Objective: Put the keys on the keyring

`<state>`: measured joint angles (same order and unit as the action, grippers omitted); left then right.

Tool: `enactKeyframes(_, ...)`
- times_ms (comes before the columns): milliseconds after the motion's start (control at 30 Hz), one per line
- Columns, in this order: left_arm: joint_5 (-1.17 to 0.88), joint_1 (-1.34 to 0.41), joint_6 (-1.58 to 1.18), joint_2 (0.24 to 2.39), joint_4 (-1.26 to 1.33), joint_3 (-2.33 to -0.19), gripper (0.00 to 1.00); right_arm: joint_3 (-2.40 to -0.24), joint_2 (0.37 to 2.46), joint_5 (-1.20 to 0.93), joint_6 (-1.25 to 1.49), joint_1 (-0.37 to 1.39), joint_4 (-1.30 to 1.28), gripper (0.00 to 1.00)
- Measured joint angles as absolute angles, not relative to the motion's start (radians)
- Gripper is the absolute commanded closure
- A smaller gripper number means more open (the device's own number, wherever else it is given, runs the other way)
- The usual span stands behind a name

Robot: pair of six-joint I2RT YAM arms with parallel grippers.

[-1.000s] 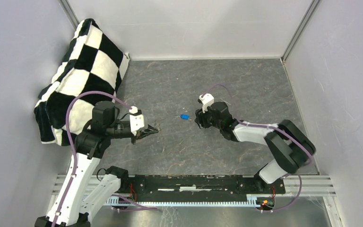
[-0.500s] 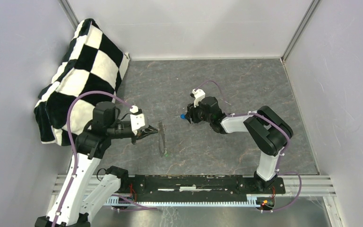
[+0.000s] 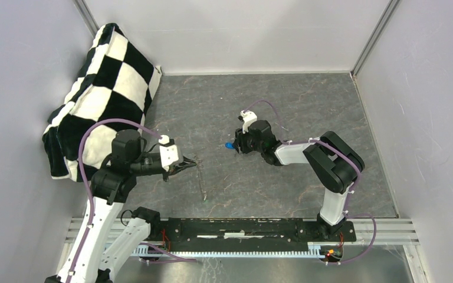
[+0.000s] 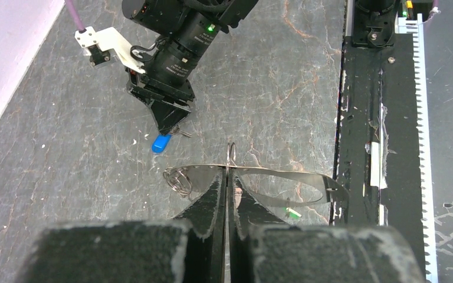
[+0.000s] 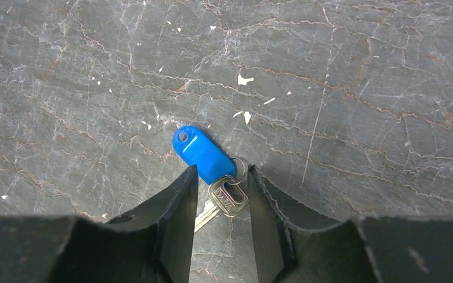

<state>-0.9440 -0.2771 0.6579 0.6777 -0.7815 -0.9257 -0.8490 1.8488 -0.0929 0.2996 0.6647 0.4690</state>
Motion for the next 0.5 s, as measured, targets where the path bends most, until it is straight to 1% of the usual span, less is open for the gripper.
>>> enactKeyframes(267,-0.944,-0.277,0.657,0.673,-0.774,-0.916,0.98,-0.845,1.85,-0.097,0.322,0.665,0.46,0.64)
enactKeyframes(433,-0.944,-0.277,0.647,0.668,-0.767,-0.909,0.98,-0.845,1.851,-0.097,0.33,0.665,0.447,0.7)
enactKeyframes(500,-0.944,-0.277,0.646,0.664,-0.764,-0.909,0.98,-0.845,1.856,-0.097,0.333,0.665,0.443,0.75)
